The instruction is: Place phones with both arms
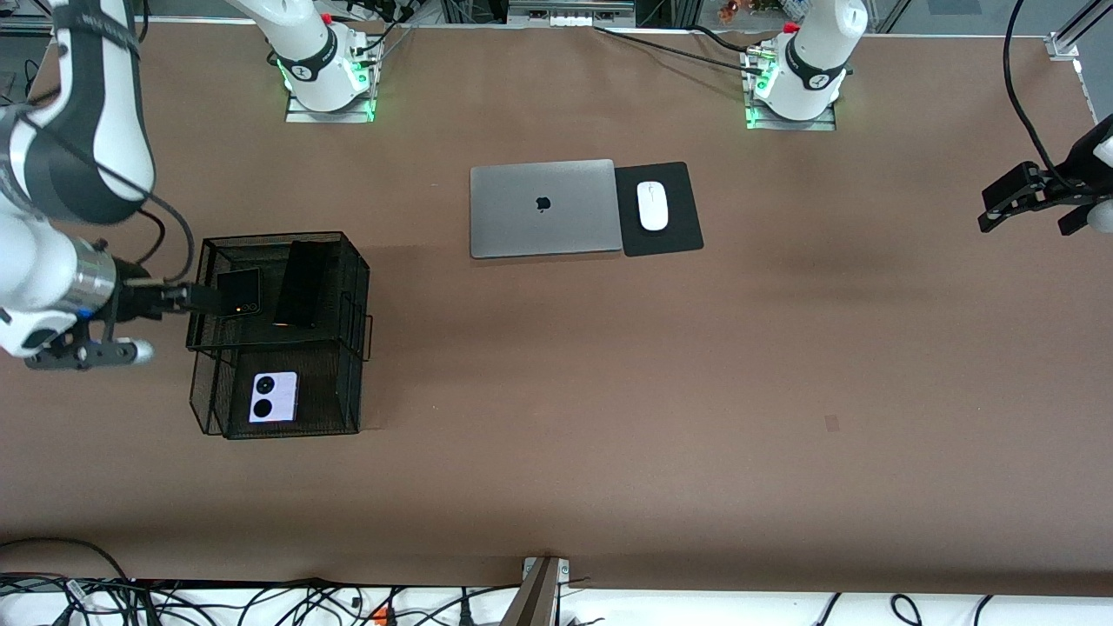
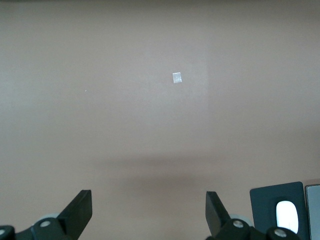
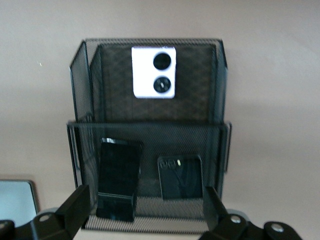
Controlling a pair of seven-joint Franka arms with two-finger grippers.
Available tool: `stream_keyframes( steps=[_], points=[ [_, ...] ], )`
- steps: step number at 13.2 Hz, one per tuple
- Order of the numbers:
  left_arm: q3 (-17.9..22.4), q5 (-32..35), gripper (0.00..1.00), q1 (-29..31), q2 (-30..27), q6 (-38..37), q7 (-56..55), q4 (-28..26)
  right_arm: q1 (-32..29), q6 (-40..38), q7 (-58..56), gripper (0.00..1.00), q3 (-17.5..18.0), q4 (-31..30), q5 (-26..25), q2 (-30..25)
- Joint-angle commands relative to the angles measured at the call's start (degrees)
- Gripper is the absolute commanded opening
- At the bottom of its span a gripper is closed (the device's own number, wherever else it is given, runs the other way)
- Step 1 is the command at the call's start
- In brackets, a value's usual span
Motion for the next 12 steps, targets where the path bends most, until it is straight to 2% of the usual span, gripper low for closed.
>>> stream_keyframes(
  steps=[1, 3, 6, 12],
  points=[
    [-0.06, -0.53, 1.00, -0.36, 0.54, -0.06, -0.19, 1.09, -6.80, 2.15, 3.62, 1.00, 8.42, -9.67, -4.64, -9.90],
    [-0.06, -0.53, 1.00, -0.36, 0.63, -0.06, -0.19, 1.18, -11.02, 1.89, 4.07, 1.00, 12.04, -11.62, -5.71, -13.25],
    [-0.06, -0.36, 1.00, -0.36, 0.63, -0.06, -0.19, 1.18, -15.60, 0.58, 3.99, 1.00, 14.68, -11.45, -6.06, -15.29],
    [-1.37, 1.39, 1.00, -0.36, 0.63, -0.06, -0.19, 1.36, -15.71, -3.90, 6.44, 1.00, 15.30, -6.27, -8.69, -15.20]
  ],
)
